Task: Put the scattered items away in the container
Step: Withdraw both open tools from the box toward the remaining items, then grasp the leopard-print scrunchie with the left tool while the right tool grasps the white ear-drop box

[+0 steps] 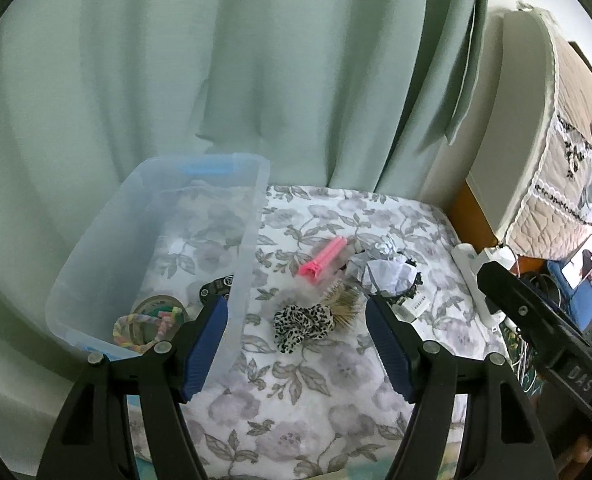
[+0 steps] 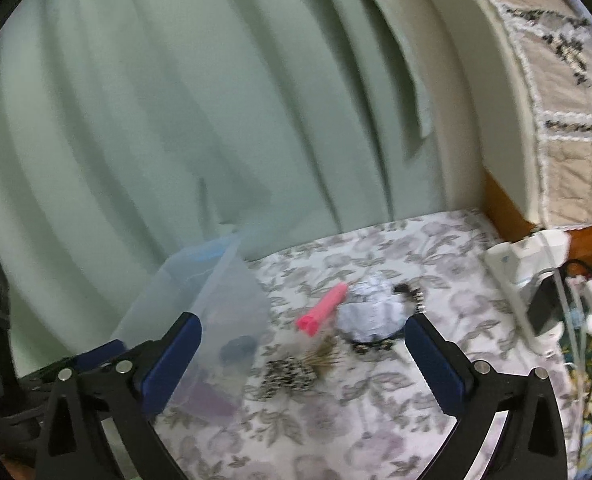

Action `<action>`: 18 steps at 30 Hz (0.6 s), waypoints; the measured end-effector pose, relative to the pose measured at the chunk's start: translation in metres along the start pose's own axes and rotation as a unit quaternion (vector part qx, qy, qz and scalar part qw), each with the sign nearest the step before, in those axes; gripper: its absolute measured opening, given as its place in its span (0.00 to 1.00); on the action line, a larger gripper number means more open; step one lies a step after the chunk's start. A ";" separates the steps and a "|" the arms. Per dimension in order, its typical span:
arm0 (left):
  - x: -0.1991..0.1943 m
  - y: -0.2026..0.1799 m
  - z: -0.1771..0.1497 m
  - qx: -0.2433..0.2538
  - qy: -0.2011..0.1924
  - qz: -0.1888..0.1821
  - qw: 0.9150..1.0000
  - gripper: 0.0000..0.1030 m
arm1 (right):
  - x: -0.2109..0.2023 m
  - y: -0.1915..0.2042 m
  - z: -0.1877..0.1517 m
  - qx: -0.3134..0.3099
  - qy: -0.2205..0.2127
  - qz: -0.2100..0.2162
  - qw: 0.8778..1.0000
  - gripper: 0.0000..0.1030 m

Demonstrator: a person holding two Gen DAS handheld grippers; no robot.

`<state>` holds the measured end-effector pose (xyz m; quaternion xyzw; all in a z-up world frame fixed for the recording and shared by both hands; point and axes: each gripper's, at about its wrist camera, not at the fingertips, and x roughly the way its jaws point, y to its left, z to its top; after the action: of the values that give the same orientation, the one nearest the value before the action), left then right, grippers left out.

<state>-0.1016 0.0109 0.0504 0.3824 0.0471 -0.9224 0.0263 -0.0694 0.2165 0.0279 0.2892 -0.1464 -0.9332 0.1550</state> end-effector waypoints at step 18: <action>0.017 -0.012 -0.007 0.017 0.028 -0.001 0.999 0.70 | -0.015 -0.018 -0.016 -0.018 -0.078 -0.111 0.991 1.00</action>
<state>-0.1099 0.0234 0.0340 0.4083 0.0319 -0.9121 0.0177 -0.0514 0.2356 0.0163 0.2271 -0.1085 -0.9668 0.0442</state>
